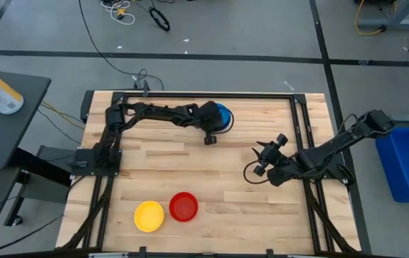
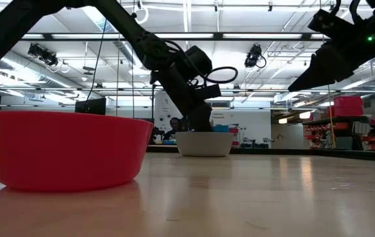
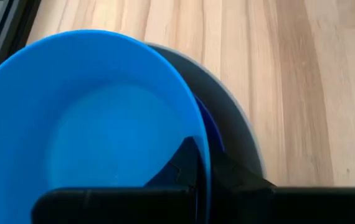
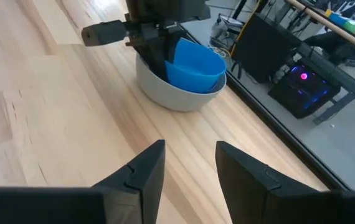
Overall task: Nest bowls inside each other
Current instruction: Stack the blue bowl on the dark blue bowl
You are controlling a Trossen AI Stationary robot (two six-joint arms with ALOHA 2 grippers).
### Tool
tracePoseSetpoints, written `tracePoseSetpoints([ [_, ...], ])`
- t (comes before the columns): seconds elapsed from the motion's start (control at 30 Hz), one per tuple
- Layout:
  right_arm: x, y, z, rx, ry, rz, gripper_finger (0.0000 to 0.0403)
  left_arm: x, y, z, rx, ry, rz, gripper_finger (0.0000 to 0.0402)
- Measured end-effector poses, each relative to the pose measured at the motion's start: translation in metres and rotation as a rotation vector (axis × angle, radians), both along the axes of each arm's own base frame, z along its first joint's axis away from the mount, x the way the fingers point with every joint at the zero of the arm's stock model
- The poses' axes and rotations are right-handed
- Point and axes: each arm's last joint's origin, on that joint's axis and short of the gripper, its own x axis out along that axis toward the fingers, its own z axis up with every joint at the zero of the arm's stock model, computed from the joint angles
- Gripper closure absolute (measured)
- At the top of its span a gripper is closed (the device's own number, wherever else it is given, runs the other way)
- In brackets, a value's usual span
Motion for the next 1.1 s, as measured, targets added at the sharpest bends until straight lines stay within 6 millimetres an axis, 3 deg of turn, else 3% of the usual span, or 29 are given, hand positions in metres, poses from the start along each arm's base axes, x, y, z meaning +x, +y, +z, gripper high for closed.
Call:
tracePoseSetpoints([
  [0.23,0.000,0.000,0.000,-0.003,-0.001,0.003,0.0253,-0.001,0.000,0.000,-0.002,0.014,-0.002,0.0376],
  [0.8,0.001,0.000,0.001,0.003,-0.009,0.003,0.0234,-0.003,-0.002,0.010,-0.008,-0.014,-0.017,0.0144],
  [1.1,0.001,0.001,0.000,0.004,-0.004,0.007,0.0225,-0.010,-0.004,0.039,0.017,-0.055,-0.032,0.0114],
])
